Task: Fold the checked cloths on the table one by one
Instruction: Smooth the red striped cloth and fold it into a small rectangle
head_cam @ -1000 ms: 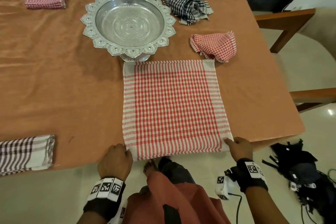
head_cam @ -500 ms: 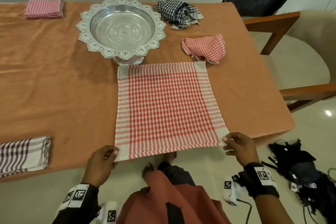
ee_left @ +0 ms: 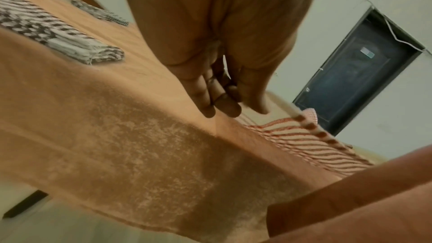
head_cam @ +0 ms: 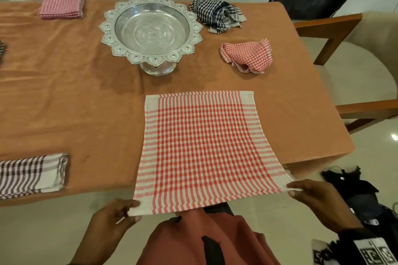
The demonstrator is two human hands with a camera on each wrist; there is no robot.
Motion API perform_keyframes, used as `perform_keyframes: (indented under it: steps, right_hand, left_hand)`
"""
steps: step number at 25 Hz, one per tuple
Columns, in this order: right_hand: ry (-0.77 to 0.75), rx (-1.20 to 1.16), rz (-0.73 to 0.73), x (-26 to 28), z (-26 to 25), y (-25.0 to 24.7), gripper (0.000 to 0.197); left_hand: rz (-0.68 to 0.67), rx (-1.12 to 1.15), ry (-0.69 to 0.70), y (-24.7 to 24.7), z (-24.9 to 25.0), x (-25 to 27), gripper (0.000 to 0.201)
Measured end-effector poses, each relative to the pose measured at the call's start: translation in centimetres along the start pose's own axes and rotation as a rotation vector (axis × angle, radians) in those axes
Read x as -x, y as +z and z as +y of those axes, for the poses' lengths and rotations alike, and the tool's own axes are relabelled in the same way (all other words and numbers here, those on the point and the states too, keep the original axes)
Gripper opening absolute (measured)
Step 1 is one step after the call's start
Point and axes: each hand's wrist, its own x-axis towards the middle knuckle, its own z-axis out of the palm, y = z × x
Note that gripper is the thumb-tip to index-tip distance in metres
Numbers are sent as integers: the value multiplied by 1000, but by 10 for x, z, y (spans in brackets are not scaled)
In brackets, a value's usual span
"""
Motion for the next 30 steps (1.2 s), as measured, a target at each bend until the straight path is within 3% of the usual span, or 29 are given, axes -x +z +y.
perform_keyframes:
  steps: [3, 5, 9, 14, 20, 30]
  right_hand:
    - [-115, 50, 58, -7, -17, -6, 28]
    - [-151, 37, 111, -31, -34, -4, 7]
    - [-175, 62, 212, -100, -56, -2, 10]
    - [-145, 90, 258, -186, -78, -8, 21]
    - [-87, 181, 244, -271, -94, -6, 22]
    - [41, 327, 112, -337, -111, -7, 20]
  left_hand:
    - [110, -100, 123, -1, 17, -4, 12]
    - [147, -149, 208, -3, 29, -23, 10]
    - [268, -169, 258, -6, 58, -86, 11]
    - [334, -155, 233, -8, 101, -170, 14]
    - [315, -260, 153, -8, 120, -255, 17]
    - [271, -350, -15, 2, 135, -310, 28]
